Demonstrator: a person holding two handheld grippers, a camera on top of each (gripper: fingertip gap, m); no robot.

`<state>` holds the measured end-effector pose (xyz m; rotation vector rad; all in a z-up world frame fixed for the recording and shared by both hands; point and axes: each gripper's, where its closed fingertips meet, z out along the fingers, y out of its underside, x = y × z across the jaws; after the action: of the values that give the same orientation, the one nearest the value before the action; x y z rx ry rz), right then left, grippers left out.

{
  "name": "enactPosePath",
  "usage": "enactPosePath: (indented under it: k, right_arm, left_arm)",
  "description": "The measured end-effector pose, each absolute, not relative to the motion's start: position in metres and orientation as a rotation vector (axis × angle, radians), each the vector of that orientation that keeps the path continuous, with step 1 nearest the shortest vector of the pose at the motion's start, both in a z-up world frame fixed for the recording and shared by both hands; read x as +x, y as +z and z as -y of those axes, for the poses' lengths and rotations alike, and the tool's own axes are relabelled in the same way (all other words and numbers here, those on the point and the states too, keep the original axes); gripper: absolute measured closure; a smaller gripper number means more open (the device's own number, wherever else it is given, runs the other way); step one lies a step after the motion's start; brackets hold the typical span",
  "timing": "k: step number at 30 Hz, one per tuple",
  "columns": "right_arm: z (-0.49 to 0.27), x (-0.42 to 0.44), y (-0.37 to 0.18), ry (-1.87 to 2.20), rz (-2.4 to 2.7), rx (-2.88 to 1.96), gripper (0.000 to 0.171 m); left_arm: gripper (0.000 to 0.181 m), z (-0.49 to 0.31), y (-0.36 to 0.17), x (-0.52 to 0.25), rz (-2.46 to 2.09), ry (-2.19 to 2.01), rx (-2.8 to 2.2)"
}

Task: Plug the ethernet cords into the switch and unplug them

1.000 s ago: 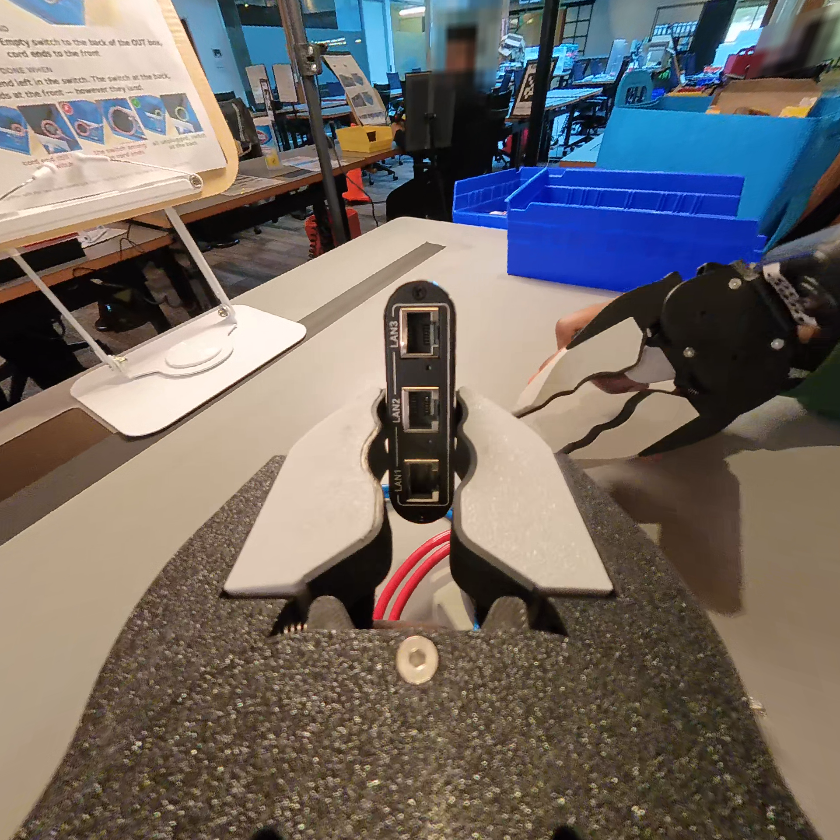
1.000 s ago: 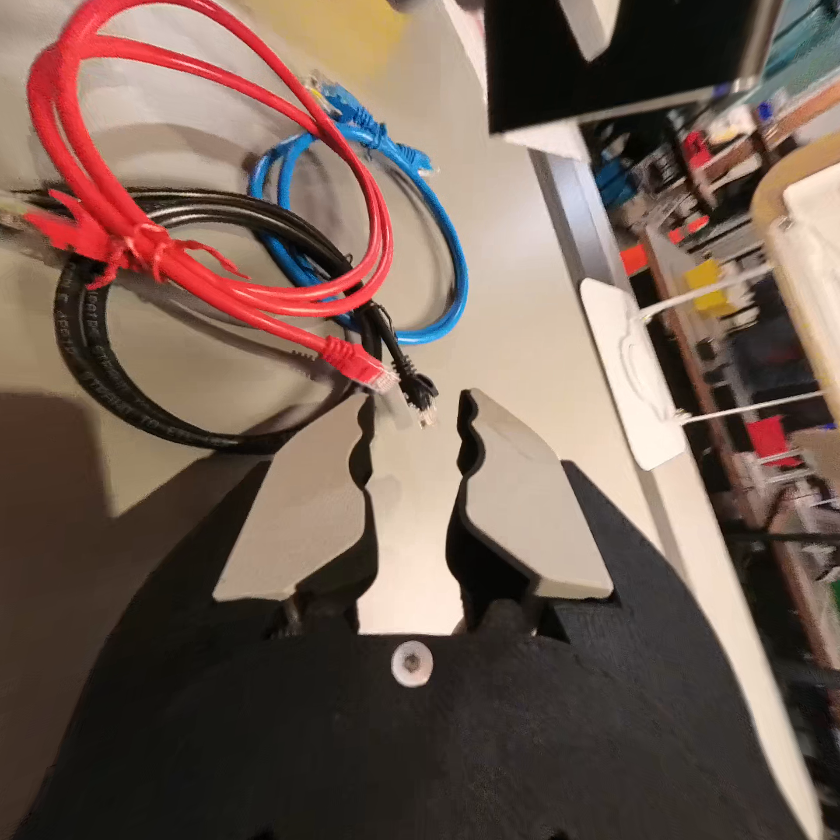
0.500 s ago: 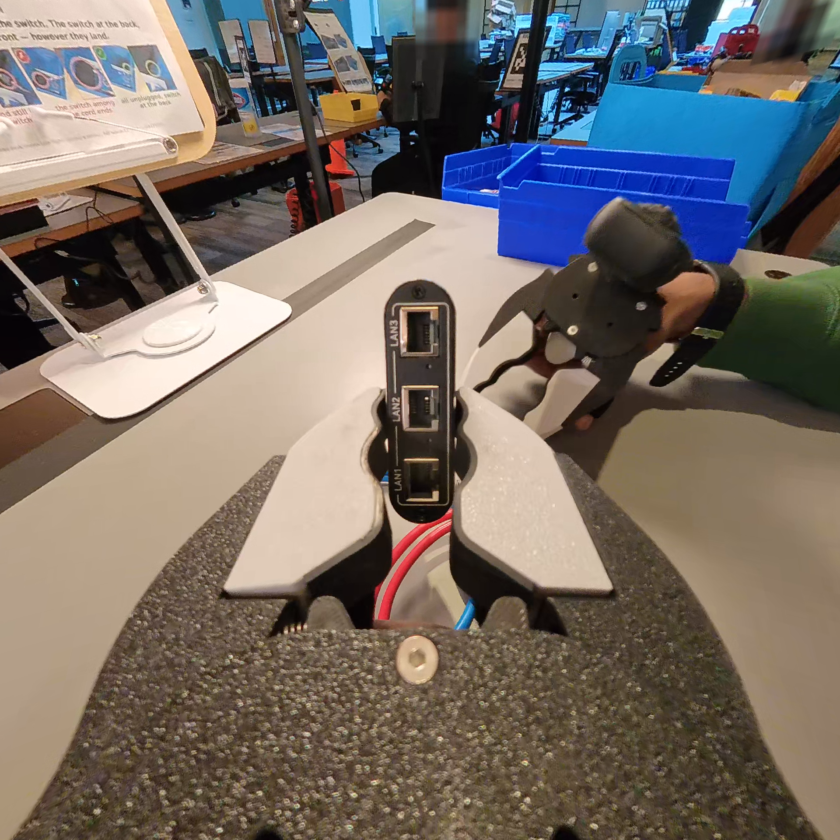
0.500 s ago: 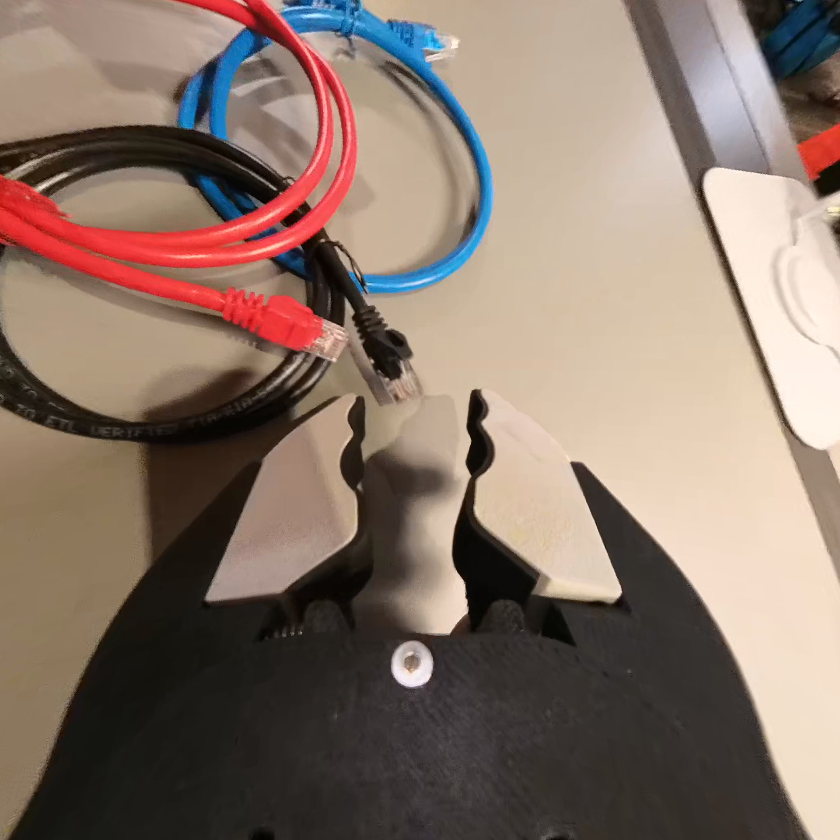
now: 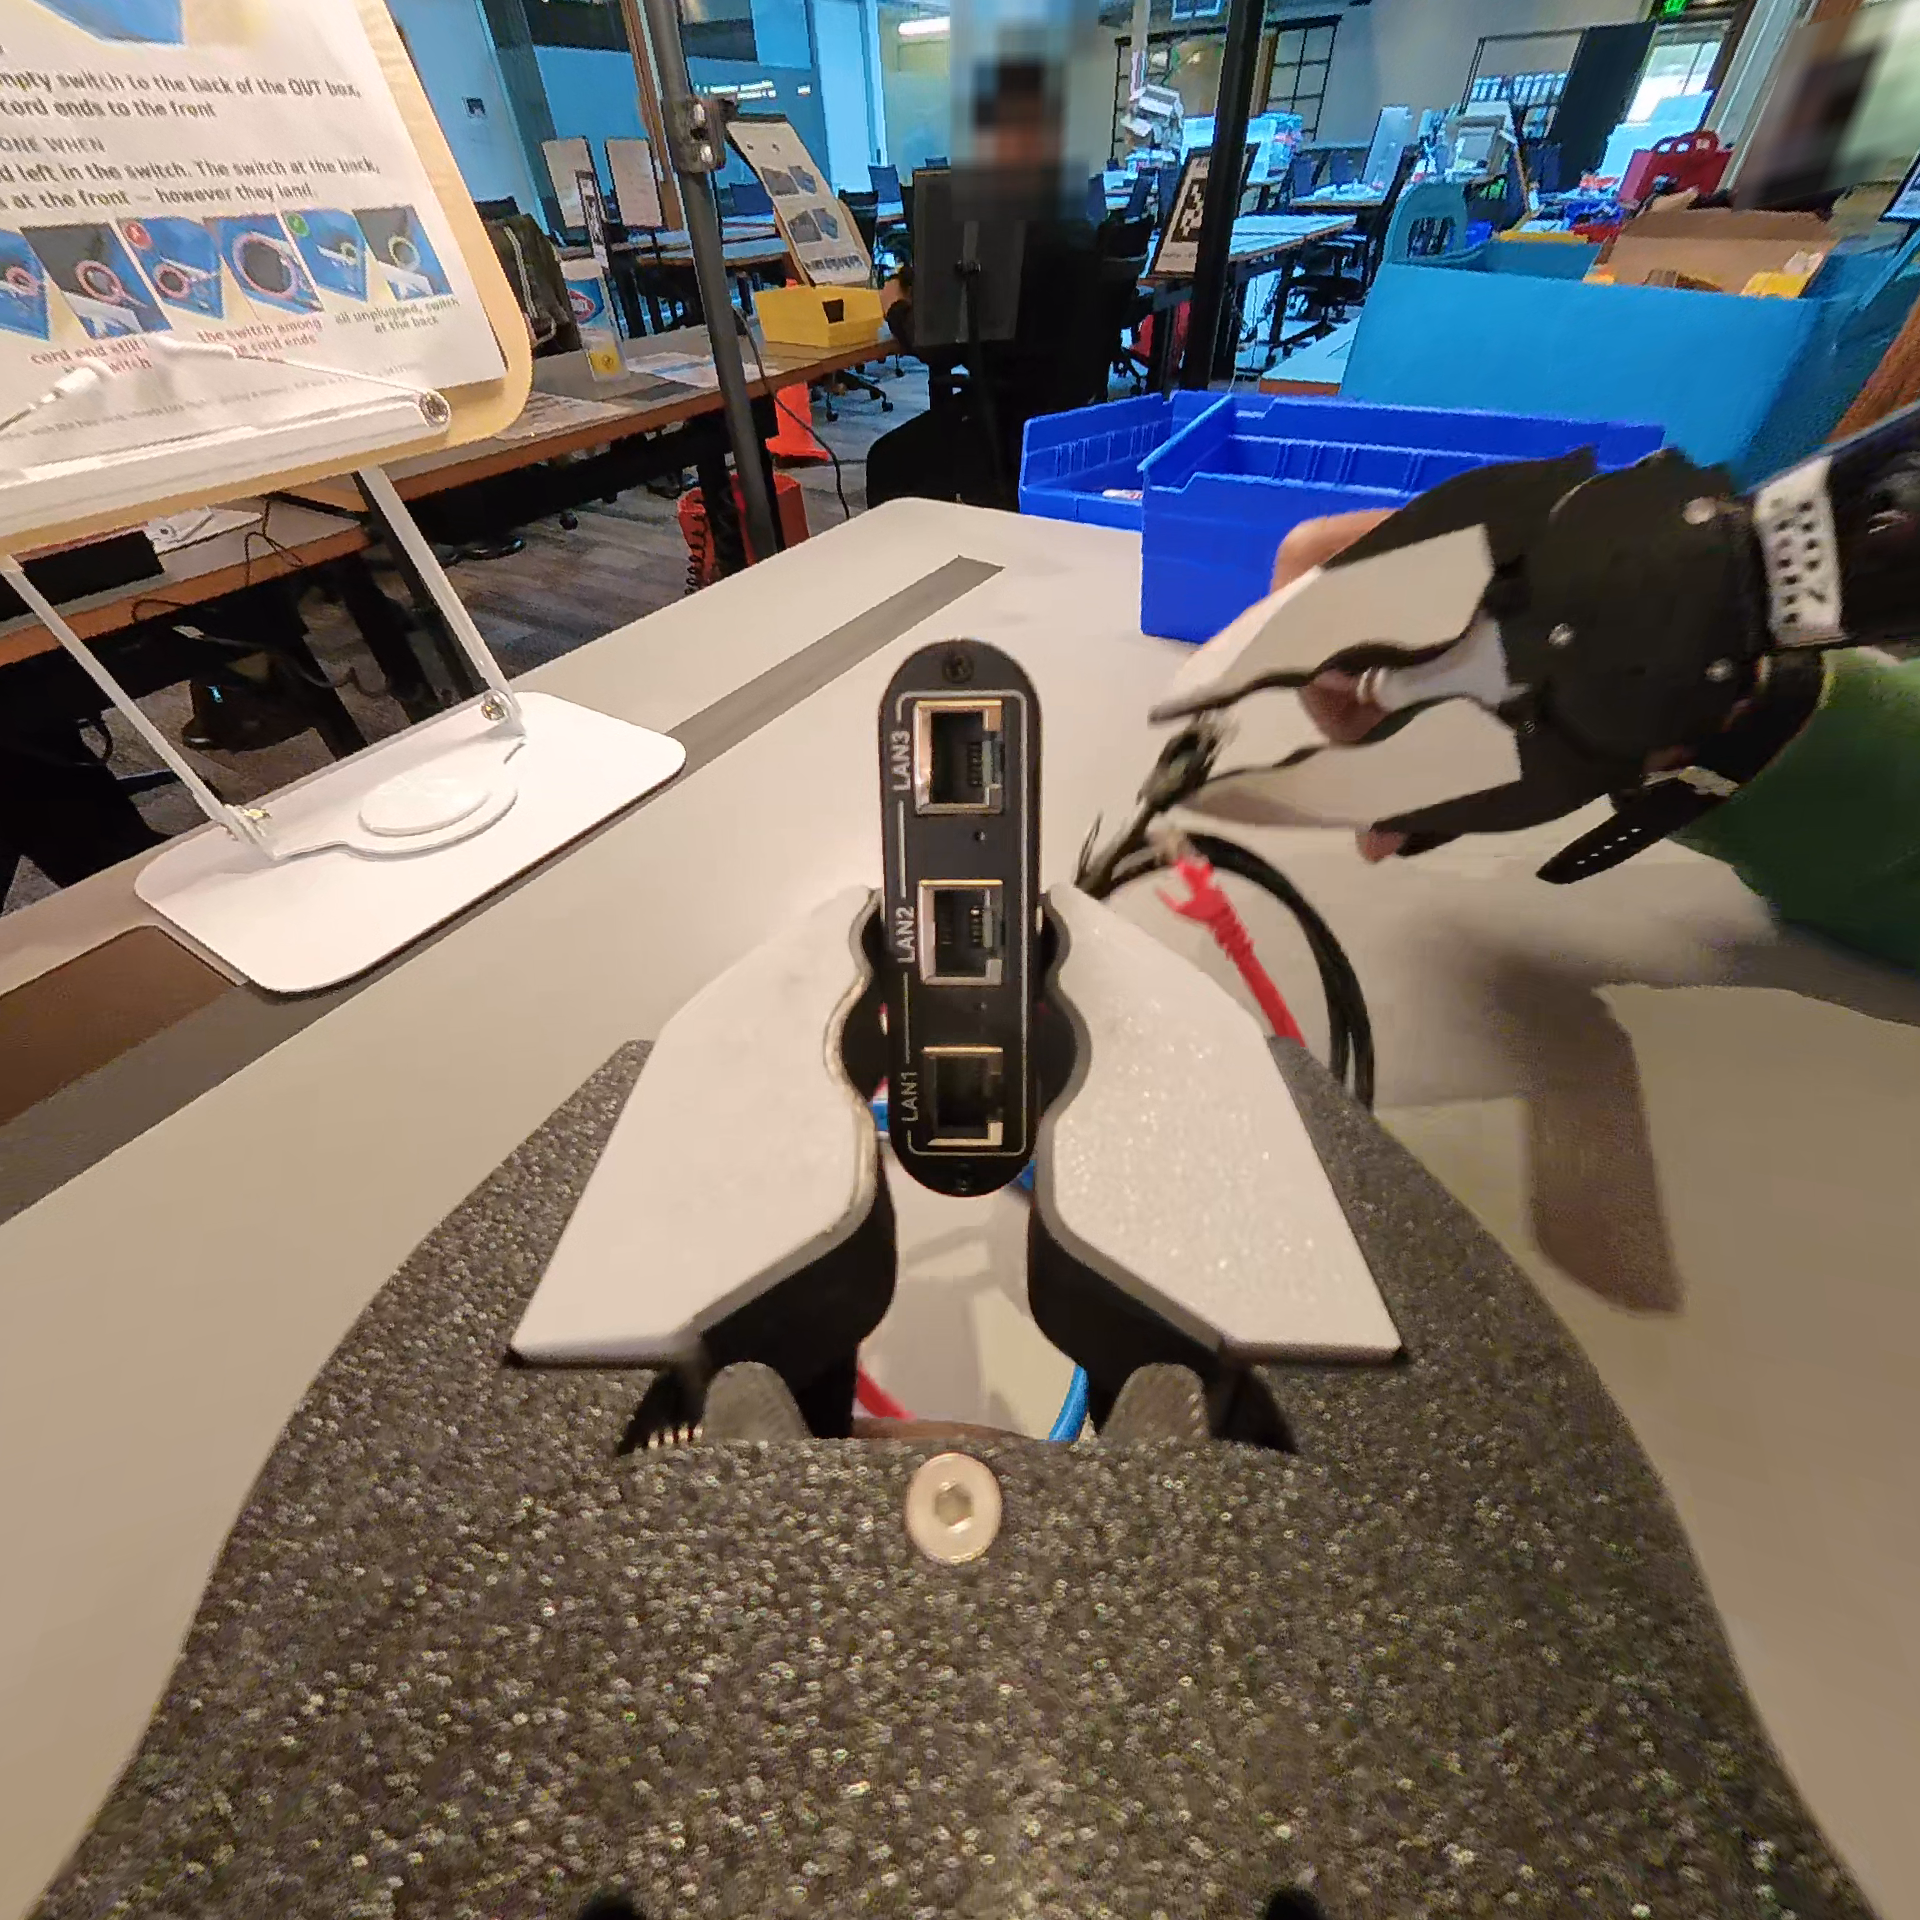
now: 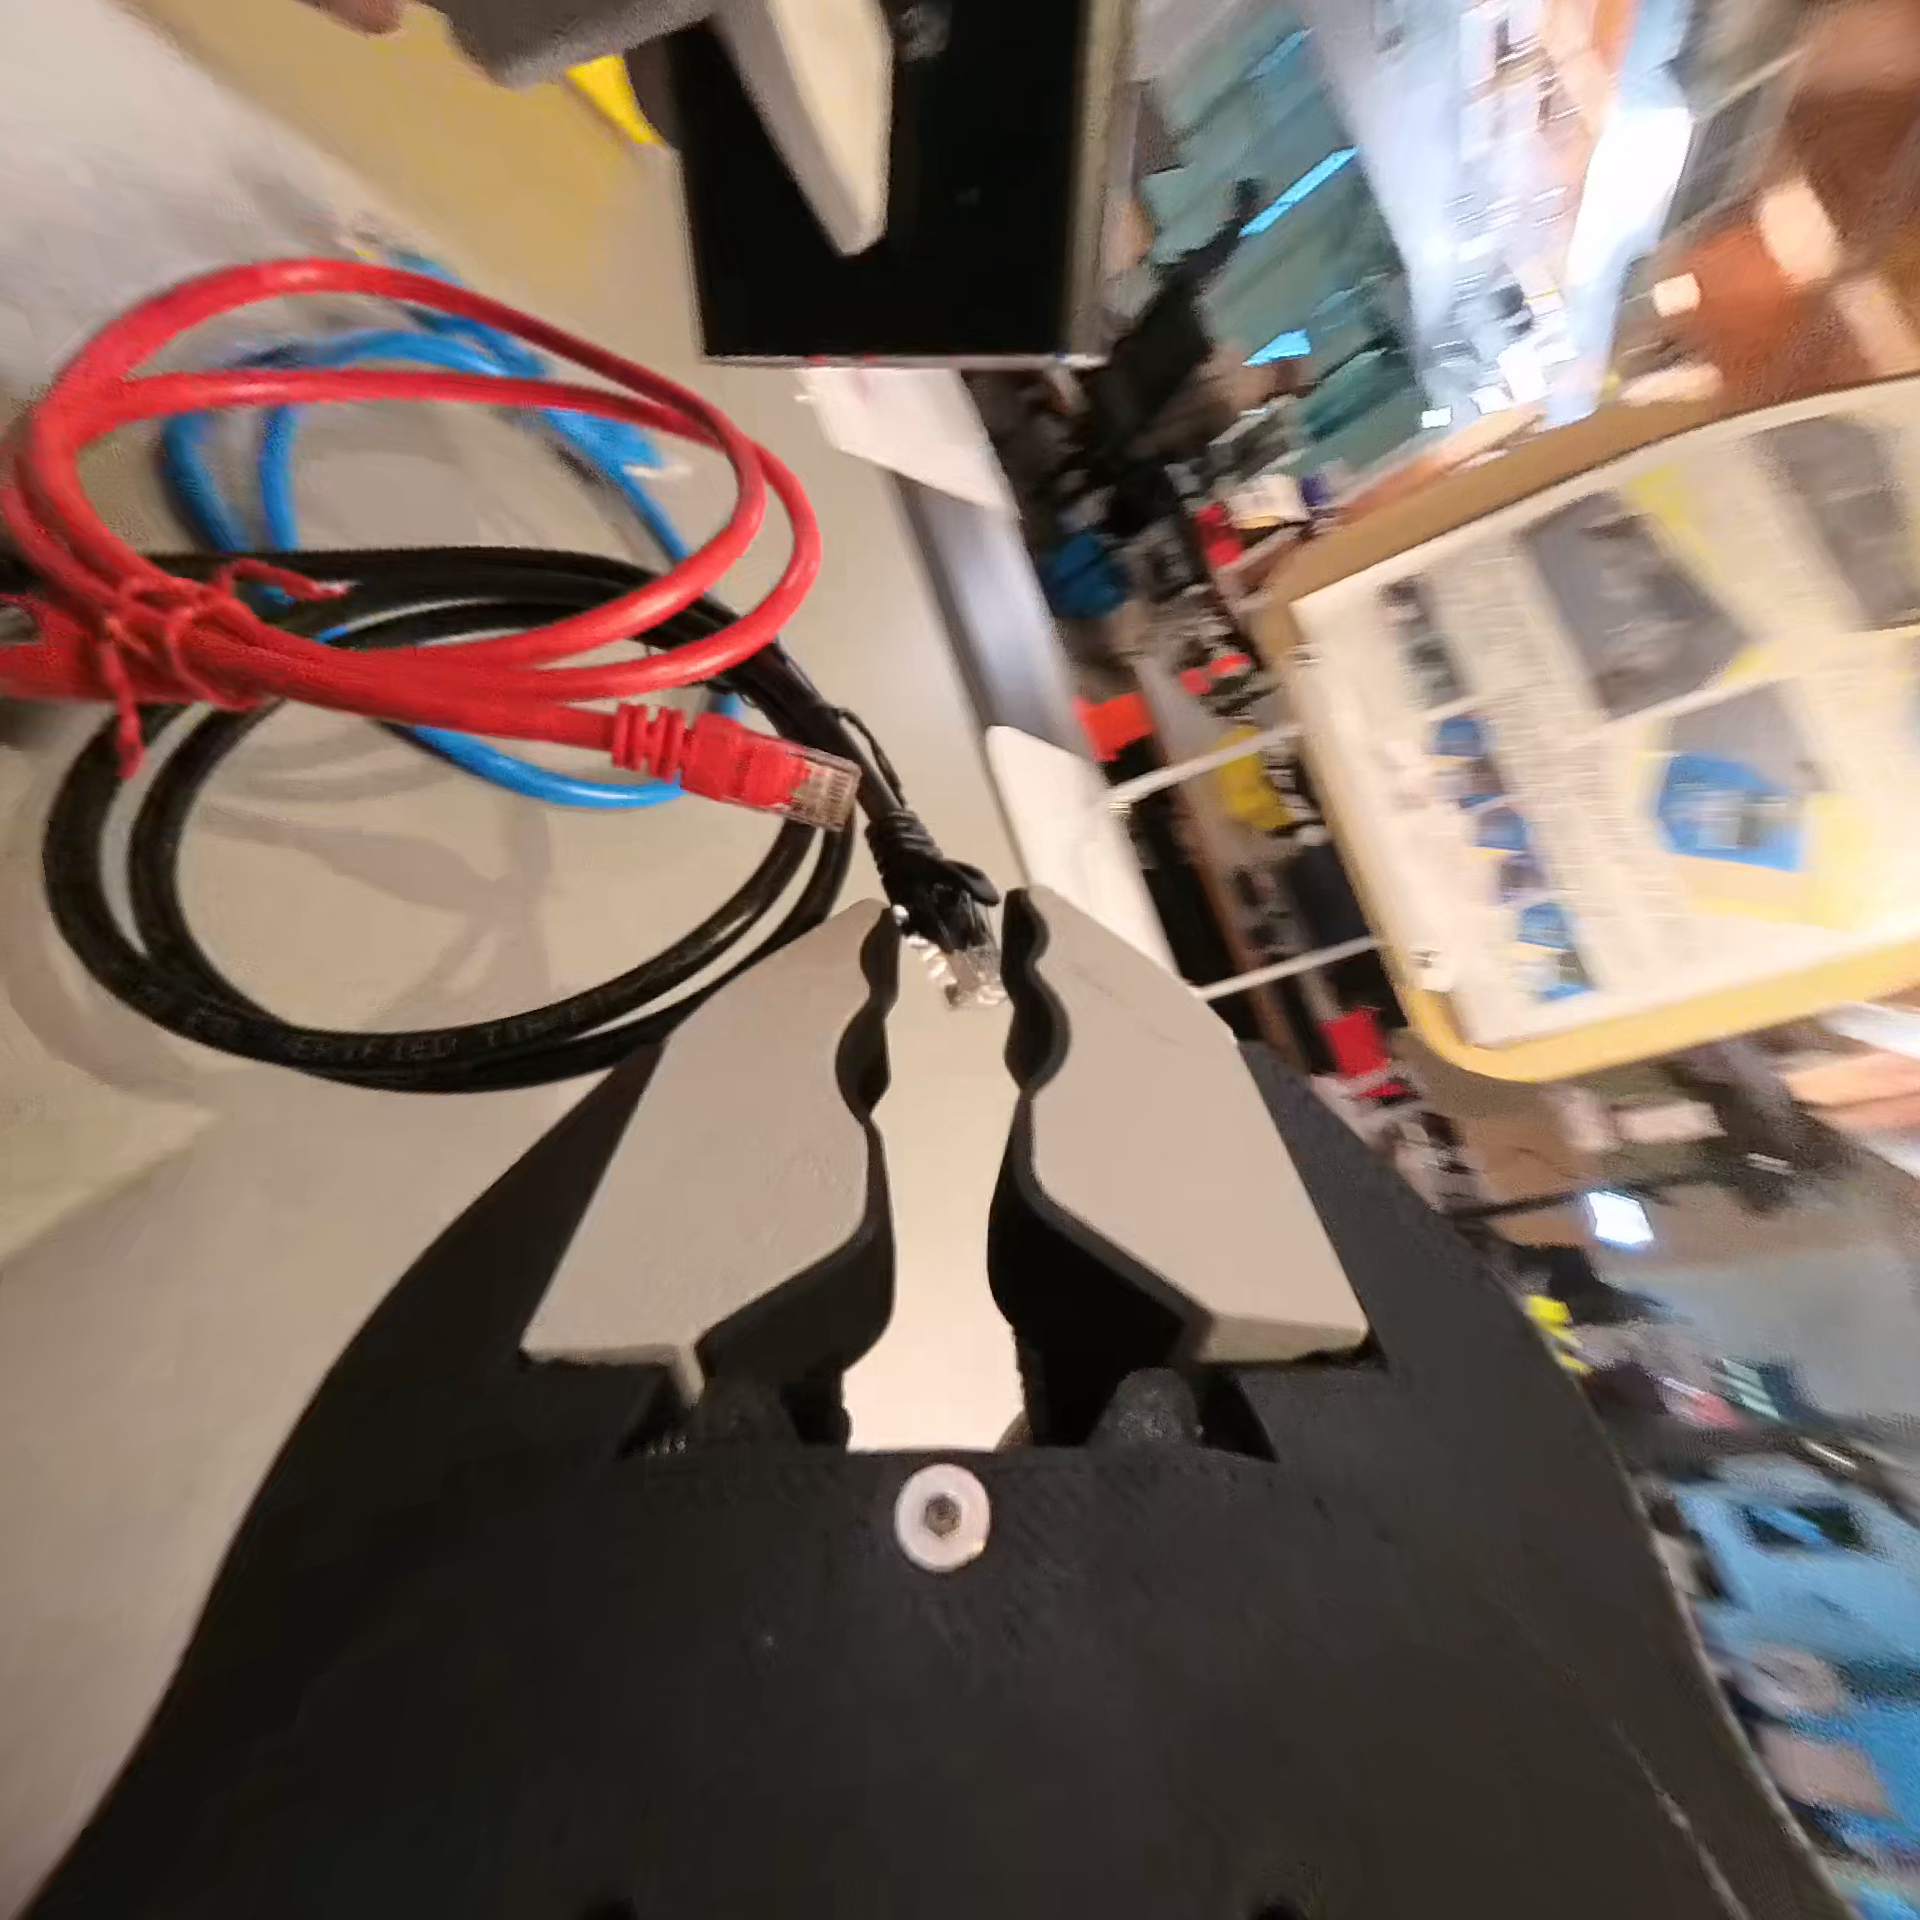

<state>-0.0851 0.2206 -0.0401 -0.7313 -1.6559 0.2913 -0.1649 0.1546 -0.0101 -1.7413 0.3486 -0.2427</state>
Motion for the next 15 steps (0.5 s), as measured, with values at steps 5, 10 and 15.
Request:
enactPosePath:
  k: [5,10,15]
  right_arm:
    - [-0.253,-0.056,0.01,0.06,1.39,-0.709,0.152]
    - [-0.284,-0.042,0.011,-0.046,1.343,-0.832,0.151]
    - [-0.339,-0.014,-0.019,-0.132,1.282,-1.262,0.152]
  left_arm:
    - [0.157,-0.156,-0.008,-0.165,-0.34,-0.231,-1.729]
    - [0.157,-0.157,-0.01,-0.165,-0.339,-0.228,-1.733]
    - [0.157,-0.158,-0.012,-0.161,-0.349,-0.24,-1.734]
